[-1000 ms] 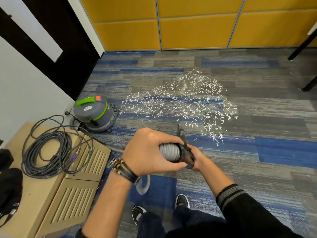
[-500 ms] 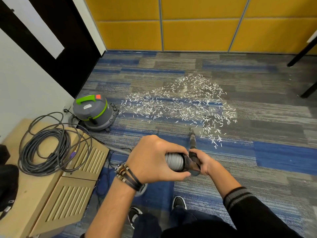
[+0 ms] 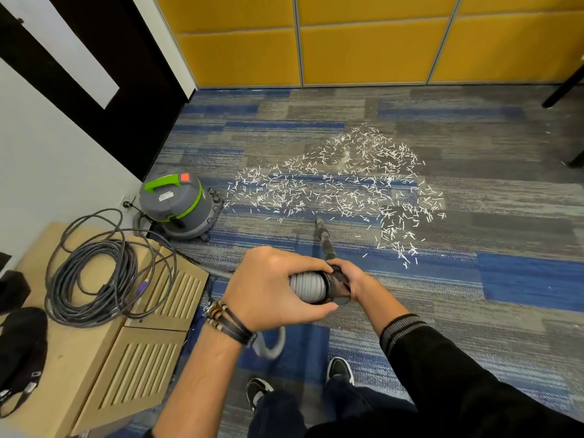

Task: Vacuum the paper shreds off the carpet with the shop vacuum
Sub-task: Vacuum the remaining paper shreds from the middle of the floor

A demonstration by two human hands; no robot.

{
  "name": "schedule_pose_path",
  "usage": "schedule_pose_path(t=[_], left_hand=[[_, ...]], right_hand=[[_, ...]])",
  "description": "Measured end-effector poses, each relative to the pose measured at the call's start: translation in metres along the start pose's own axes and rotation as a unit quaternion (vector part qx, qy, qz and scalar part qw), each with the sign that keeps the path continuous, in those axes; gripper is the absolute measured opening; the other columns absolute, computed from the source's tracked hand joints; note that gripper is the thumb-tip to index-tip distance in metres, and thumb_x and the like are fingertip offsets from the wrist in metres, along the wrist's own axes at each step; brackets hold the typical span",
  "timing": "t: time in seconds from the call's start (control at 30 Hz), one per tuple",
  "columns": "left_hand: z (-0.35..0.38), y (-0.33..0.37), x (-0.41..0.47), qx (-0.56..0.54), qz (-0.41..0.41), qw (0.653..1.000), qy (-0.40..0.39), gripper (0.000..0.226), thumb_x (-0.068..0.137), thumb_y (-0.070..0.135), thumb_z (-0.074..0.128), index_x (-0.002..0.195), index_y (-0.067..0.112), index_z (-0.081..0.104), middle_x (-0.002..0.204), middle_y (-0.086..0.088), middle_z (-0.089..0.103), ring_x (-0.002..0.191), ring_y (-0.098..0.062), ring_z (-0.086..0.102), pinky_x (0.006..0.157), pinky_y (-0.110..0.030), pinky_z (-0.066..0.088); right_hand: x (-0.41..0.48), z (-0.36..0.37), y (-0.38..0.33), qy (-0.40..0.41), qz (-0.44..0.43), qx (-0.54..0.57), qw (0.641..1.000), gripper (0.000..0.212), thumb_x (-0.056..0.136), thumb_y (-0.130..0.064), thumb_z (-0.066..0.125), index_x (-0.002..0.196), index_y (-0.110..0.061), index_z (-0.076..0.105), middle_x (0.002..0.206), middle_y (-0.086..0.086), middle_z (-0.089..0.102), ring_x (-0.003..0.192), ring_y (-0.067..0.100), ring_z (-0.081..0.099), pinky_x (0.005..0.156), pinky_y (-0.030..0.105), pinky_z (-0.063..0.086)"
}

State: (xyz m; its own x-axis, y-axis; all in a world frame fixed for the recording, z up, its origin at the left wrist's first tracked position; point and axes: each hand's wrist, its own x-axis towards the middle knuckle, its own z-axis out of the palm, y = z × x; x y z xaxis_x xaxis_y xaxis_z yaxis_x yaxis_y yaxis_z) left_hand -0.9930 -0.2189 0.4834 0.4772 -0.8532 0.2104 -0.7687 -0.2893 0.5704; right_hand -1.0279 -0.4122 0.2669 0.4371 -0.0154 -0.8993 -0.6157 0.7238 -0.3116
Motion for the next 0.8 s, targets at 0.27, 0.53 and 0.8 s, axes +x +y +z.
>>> schedule_pose_path(t=[0.27,0.53,0.8], left_hand=[[0.018,0.006,0.013,-0.034,0.018,0.999,-0.034,0.038,0.066,0.056,0.086,0.098,0.035,0.081,0.084,0.018,0.078,0.074,-0.001,0.074,0.073,-0.031,0.058],[0.025,0.016,0.005,-0.064,0.023,0.998,-0.019,0.034,0.067,0.053,0.090,0.094,0.032,0.082,0.086,0.021,0.078,0.076,0.005,0.072,0.075,-0.030,0.058],[-0.006,0.027,-0.007,-0.078,0.023,0.996,-0.024,0.038,0.064,0.049,0.092,0.096,0.029,0.083,0.089,0.020,0.079,0.081,0.005,0.074,0.076,-0.031,0.060]], right_hand=[[-0.017,-0.045,0.005,0.050,-0.044,0.107,0.992,0.018,0.099,-0.023,0.052,0.090,-0.009,0.046,0.054,0.009,0.054,0.036,0.019,0.054,0.042,0.024,0.050],[-0.024,-0.077,0.014,0.099,-0.038,0.087,0.991,0.018,0.100,-0.024,0.052,0.090,-0.011,0.044,0.055,0.008,0.054,0.038,0.019,0.053,0.043,0.024,0.051],[-0.032,-0.043,0.042,0.042,-0.028,0.088,0.995,0.022,0.101,-0.027,0.049,0.084,-0.012,0.047,0.055,0.007,0.056,0.042,0.020,0.054,0.050,0.023,0.047]])
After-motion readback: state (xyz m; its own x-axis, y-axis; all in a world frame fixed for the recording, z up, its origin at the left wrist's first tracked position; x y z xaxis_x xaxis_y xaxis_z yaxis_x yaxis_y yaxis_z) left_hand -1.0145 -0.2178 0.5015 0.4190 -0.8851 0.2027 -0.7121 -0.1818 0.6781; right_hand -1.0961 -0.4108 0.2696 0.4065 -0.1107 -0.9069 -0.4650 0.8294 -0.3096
